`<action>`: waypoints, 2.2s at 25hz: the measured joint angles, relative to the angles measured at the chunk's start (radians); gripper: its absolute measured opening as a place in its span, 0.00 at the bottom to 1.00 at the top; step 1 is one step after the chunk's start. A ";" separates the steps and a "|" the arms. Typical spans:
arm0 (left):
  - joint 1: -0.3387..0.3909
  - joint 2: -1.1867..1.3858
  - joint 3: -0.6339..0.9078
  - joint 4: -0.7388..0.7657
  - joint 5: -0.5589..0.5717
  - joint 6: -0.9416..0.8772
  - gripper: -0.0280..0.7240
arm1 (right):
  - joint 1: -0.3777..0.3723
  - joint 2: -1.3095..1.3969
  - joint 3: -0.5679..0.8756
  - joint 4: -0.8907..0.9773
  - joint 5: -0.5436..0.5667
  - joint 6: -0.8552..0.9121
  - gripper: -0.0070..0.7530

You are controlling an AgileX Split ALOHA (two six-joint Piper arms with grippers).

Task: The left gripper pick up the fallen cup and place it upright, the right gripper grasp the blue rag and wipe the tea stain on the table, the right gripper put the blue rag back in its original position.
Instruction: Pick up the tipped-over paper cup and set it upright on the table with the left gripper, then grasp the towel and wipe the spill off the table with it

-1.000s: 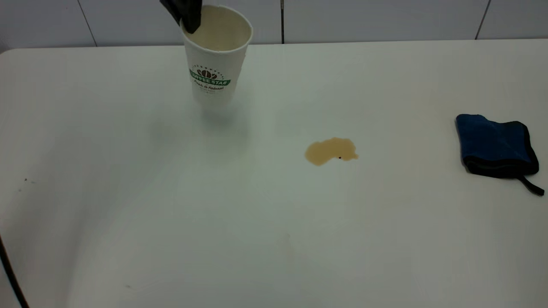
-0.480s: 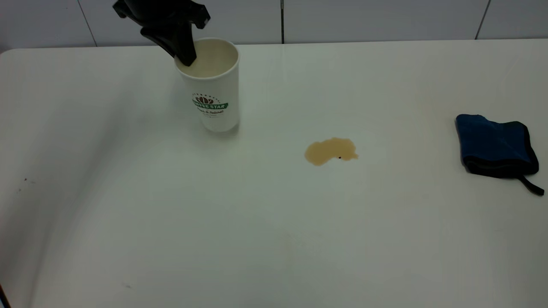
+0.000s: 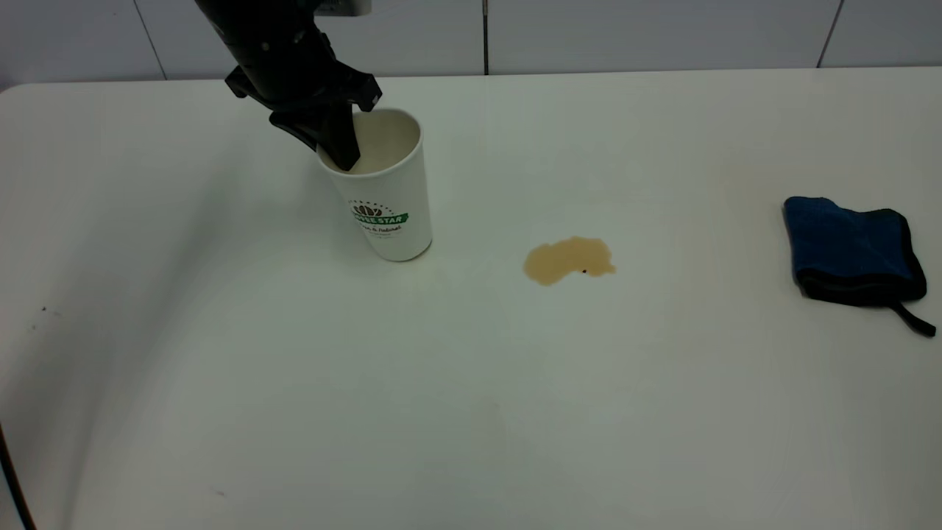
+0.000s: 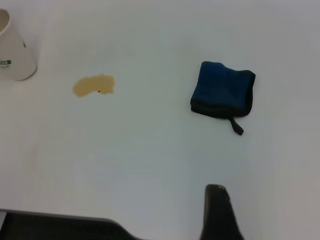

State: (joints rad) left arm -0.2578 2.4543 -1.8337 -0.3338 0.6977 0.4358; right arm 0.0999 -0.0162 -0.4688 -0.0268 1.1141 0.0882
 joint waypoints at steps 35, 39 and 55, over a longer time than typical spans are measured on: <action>0.000 -0.592 0.000 0.058 0.367 -0.157 0.65 | 0.000 0.000 0.000 0.000 0.000 0.000 0.71; 0.000 -0.743 0.000 0.113 0.467 -0.237 0.65 | 0.000 0.000 0.000 0.000 0.000 0.000 0.71; -0.039 -1.221 0.571 0.179 0.470 -0.362 0.65 | 0.000 0.000 0.000 0.000 0.000 0.000 0.71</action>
State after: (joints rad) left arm -0.2963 1.2337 -1.2625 -0.1546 1.1673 0.0743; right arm 0.0999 -0.0162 -0.4688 -0.0268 1.1141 0.0882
